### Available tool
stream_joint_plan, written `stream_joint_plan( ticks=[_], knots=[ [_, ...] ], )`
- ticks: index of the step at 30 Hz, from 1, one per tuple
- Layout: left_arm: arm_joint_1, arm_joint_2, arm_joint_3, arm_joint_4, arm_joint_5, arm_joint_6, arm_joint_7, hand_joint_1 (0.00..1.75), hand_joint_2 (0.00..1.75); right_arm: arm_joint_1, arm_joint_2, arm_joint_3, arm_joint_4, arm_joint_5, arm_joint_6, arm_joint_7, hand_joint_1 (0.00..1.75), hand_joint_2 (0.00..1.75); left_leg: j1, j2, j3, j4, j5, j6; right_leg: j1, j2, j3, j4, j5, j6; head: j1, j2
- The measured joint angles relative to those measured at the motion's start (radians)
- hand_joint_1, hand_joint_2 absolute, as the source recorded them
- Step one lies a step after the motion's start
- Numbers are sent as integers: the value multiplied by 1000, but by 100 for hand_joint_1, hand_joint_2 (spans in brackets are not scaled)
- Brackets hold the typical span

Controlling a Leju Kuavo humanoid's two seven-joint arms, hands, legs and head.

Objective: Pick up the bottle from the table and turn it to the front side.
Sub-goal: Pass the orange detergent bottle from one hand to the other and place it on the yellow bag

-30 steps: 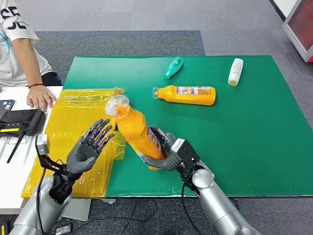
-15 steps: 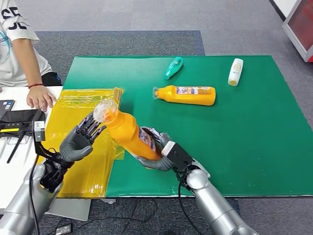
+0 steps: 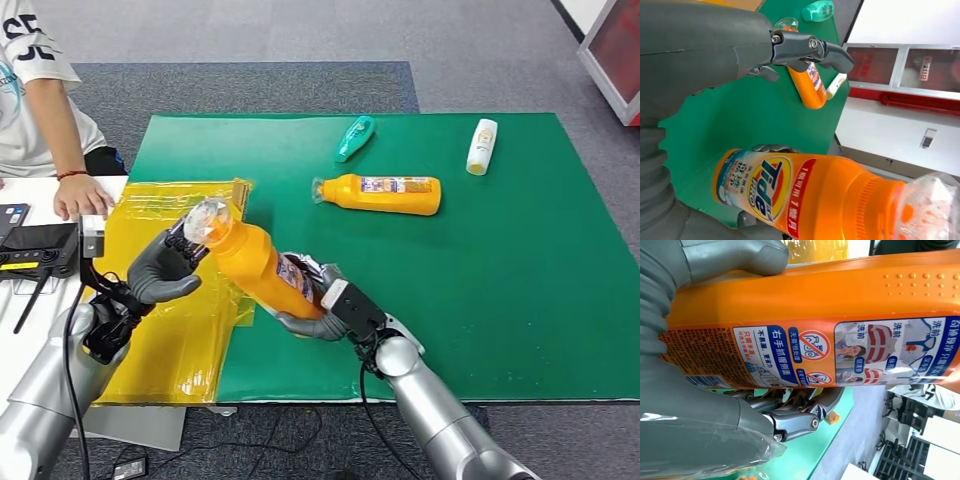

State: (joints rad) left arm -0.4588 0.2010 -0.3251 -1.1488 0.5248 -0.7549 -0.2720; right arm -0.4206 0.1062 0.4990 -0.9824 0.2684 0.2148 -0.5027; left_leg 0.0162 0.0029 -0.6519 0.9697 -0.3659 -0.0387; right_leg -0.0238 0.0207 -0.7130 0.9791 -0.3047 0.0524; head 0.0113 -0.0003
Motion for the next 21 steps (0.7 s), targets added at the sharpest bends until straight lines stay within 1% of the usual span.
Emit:
stream_joint_plan(
  ticks=[6, 14, 21],
  knots=[
    [-34, -3, -30, 18, 15, -5, 4, 0, 175, -24, 10, 4, 27, 8, -3, 3, 175, 175, 0, 0, 0, 0, 0, 0, 0, 0, 0, 0, 0, 0, 0, 0],
    [-95, -24, -98, 58, 77, -51, 44, 0, 175, -73, 30, 6, 84, 7, -7, 3, 175, 175, 0, 0, 0, 0, 1, -1, 0, 0, 0, 0, 1, 0, 0, 0],
    [-124, -38, -137, 87, 126, -74, 58, 0, 175, -100, 44, 6, 118, 2, -6, 3, 175, 175, 0, 0, 0, 0, 1, -1, 0, 0, 0, 0, 1, 0, 0, 0]
  ],
)
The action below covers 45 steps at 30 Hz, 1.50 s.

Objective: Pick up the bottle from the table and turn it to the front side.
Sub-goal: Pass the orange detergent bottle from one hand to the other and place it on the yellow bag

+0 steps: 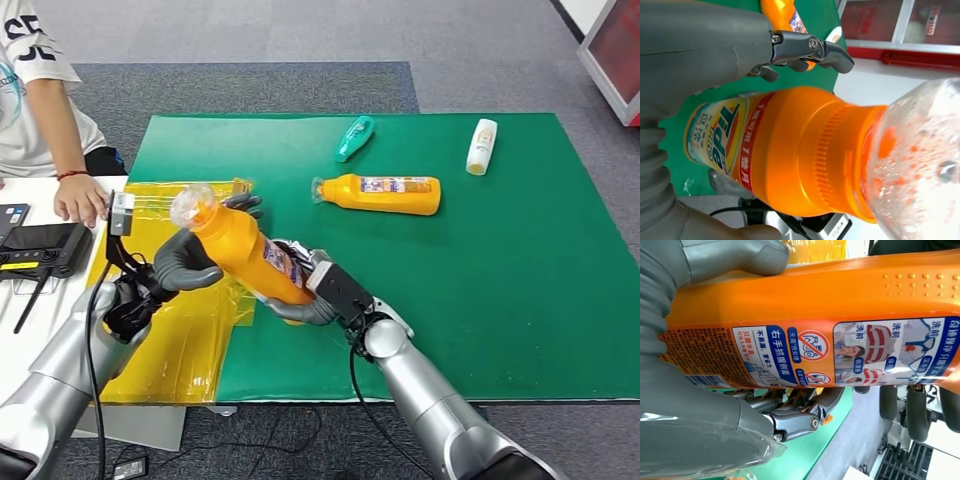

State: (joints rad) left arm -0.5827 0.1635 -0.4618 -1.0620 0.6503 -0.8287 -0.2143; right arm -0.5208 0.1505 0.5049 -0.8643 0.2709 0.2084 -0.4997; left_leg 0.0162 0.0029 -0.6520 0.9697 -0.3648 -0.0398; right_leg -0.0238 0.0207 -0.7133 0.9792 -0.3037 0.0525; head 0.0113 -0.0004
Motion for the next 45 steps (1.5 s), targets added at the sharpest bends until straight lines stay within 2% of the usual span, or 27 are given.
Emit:
stream_joint_plan(
  ticks=[18, 31, 34, 35, 38, 45],
  knots=[
    [-11, -23, -39, 41, 9, -12, -17, 0, 175, -1, 25, 21, 4, 8, 0, 15, 175, 175, 0, 0, 1, 0, 0, 0, 0, 0, 1, 0, 0, 0, 0, 0],
    [-11, -24, -41, 52, -31, 9, -37, 0, 175, 0, 37, 74, 15, 54, -49, 32, 175, 175, 0, 0, 0, 0, 0, 0, 0, 0, 0, 0, 0, 0, 0, 0],
    [-10, -24, -41, 53, -46, 19, -48, 102, 175, 0, 42, 84, 27, 61, -63, 33, 175, 175, 0, 0, 0, 0, 0, 0, 0, 0, 0, 0, 0, 0, 0, 0],
    [-10, -24, -41, 53, -50, 21, -52, 146, 175, 0, 43, 87, 31, 62, -65, 33, 175, 175, 0, 0, 0, 0, 0, 0, 0, 0, 0, 0, 0, 0, 0, 0],
    [-7, -24, -41, 53, -65, 27, -66, 175, 175, 0, 45, 92, 41, 60, -69, 33, 175, 175, 0, 0, 0, 0, 0, 0, 0, 0, 0, 0, 0, 0, 0, 0],
    [11, -25, -35, 52, -96, 42, -93, 175, 175, 3, 47, 93, 59, 59, -64, 33, 175, 175, 0, 0, 0, 0, 0, 0, 0, 0, 0, 0, -1, -1, 0, 0]
  ],
)
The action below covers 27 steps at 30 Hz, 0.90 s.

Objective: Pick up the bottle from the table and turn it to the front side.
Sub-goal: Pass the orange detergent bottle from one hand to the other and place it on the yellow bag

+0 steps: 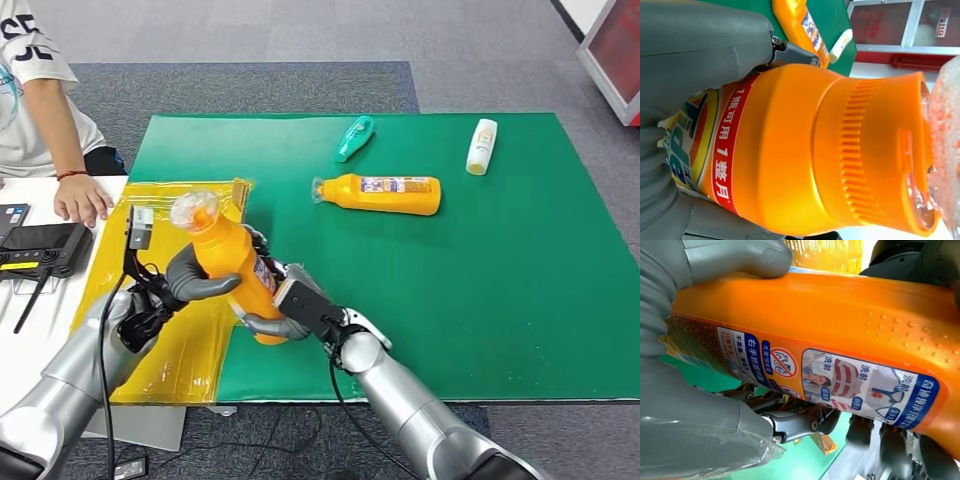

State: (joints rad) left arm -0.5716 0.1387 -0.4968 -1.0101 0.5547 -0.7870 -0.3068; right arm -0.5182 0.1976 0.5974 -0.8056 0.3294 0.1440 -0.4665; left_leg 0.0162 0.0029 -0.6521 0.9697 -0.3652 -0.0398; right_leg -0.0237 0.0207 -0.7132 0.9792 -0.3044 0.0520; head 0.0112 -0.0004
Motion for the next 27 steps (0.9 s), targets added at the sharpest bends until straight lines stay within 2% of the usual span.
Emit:
stream_joint_plan(
  ticks=[17, 18, 19, 22, 23, 26, 27],
  knots=[
    [18, -4, 11, 0, -33, 0, -21, 175, 175, 1, 3, 1, 16, 0, 2, 6, 173, 175, 0, 0, 0, 0, 0, 0, 0, 0, 0, 0, 0, 0, 0, 0],
    [19, -4, 12, 0, -34, 1, -22, 175, 175, 1, 3, 1, 16, 1, 2, 6, 167, 175, 0, 0, 0, 0, 0, 0, 0, 0, 0, 0, 0, 0, 0, 0],
    [21, -4, 13, 0, -35, 1, -23, 175, 175, 1, 3, 1, 16, 1, 2, 7, 151, 175, 0, 0, 0, 0, 0, 0, 0, 0, 0, 0, 0, 0, 0, 0],
    [23, -5, 14, 0, -38, 1, -26, 175, 175, 1, 3, 2, 17, 1, 2, 8, 74, 175, 0, 0, 0, 0, 0, 0, 0, 0, 0, 0, 0, 0, 0, 0],
    [24, -6, 15, 0, -41, 1, -27, 175, 175, 1, 3, 2, 17, 1, 2, 9, 62, 175, 0, 0, 0, 0, 0, 0, 0, 0, 0, 0, 0, 0, 0, 0],
    [26, -6, 18, 0, -50, 1, -30, 175, 175, 2, 3, 3, 17, 1, 2, 10, 59, 175, 0, 0, 1, 0, 0, 0, 0, 0, 1, 0, 0, 0, 0, 0],
    [28, -7, 19, 0, -52, 1, -31, 175, 175, 3, 3, 3, 18, 1, 2, 11, 48, 175, 0, 0, 1, 0, 0, 0, 0, 0, 1, 0, 0, 0, 0, 0]
  ],
)
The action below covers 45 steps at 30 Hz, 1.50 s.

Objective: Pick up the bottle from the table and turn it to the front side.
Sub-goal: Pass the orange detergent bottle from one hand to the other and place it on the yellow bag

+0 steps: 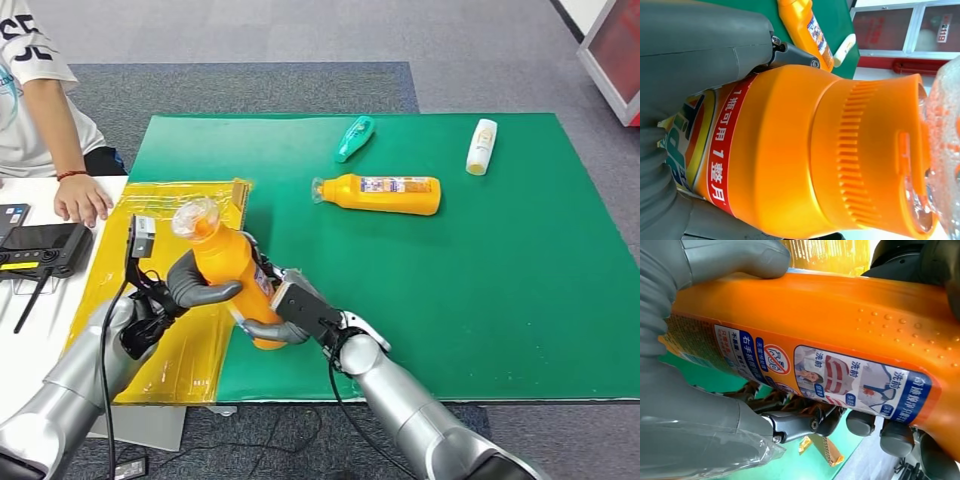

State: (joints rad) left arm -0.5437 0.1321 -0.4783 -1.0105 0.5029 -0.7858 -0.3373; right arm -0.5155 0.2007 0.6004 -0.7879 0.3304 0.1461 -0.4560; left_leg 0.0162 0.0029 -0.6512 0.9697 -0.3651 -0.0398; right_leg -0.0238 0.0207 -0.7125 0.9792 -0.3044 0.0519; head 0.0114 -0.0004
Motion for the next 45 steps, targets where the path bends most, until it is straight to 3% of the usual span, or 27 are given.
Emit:
stream_joint_plan(
  ticks=[3, 4, 37, 45],
  knots=[
    [5, 0, 2, 0, -1, 0, -1, 175, 175, 4, 0, 0, 0, 0, 0, 1, 4, 175, 0, 0, 0, 0, 0, 0, 0, 0, 0, 0, 0, 0, 0, 0],
    [6, 0, 2, 0, -1, 0, -1, 175, 175, 4, 0, 0, 0, 0, 0, 1, 0, 175, 0, 0, 0, 0, 0, 0, 0, 0, 0, 0, 0, 0, 0, 0],
    [42, 8, 32, -58, -68, 9, -34, 175, 175, 1, -2, -5, 0, -33, 3, 8, 0, 175, 0, 0, 0, 0, 0, 0, 0, 0, 0, 0, 0, 0, 0, 0],
    [76, 29, 43, -116, -83, 17, -50, 175, 175, -2, -64, -104, -46, -113, 17, -7, 0, 175, 0, 0, 1, 0, -1, 1, 0, 0, 1, -1, 0, 0, 0, 0]
  ],
)
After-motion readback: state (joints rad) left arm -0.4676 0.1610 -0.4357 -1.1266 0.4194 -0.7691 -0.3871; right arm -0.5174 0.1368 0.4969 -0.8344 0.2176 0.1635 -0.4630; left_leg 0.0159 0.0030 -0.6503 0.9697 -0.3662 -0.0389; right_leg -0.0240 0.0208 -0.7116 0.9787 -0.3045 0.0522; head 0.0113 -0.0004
